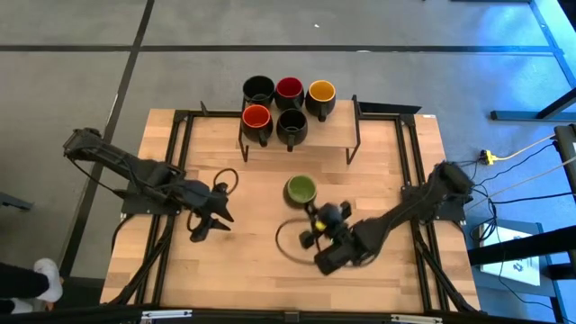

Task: Place coffee mugs
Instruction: Put the green mug on the shelf

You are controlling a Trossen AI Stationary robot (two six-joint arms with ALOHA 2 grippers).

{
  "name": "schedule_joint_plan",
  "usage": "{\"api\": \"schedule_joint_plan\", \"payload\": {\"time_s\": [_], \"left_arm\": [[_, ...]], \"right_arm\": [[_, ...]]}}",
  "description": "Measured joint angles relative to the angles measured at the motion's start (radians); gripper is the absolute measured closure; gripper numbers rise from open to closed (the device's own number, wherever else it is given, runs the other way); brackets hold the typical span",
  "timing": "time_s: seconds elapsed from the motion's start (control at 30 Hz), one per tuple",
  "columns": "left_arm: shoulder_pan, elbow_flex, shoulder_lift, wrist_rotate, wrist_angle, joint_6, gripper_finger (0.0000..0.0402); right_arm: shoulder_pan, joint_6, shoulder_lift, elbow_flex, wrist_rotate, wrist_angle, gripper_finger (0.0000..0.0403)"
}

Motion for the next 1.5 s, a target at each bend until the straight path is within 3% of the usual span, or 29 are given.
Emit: {"api": "schedule_joint_plan", "payload": {"time_s": [0.23,0.57,0.8,0.97,1.13,1.5], "left_arm": [[0.0,0.005,-0.064,-0.021,0.006,0.001,0.0276],[0.0,0.005,-0.068,-0.047,0.003,0.001,0.0276],[0.0,0.005,-0.068,-0.108,0.004,0.001,0.0276],[0.0,0.004,-0.068,-0.135,0.004,-0.018,0.0276],[0.0,0.004,-0.068,-0.146,0.004,-0.02,0.0276],[0.0,0.004,-0.068,-0.146,0.005,-0.017,0.0276]], "right_arm": [[-0.094,0.107,-0.156,0.0,-0.022,-0.288,0.0359],[-0.283,0.092,-0.31,0.0,-0.05,-0.547,0.0359],[-0.457,-0.006,-0.326,-0.001,-0.103,-0.546,0.0359],[-0.543,-0.141,-0.323,-0.026,-0.132,-0.44,0.0359],[-0.567,-0.25,-0.325,-0.039,-0.178,-0.323,0.0359],[-0.565,-0.38,-0.324,-0.042,-0.287,-0.24,0.0359]]}}
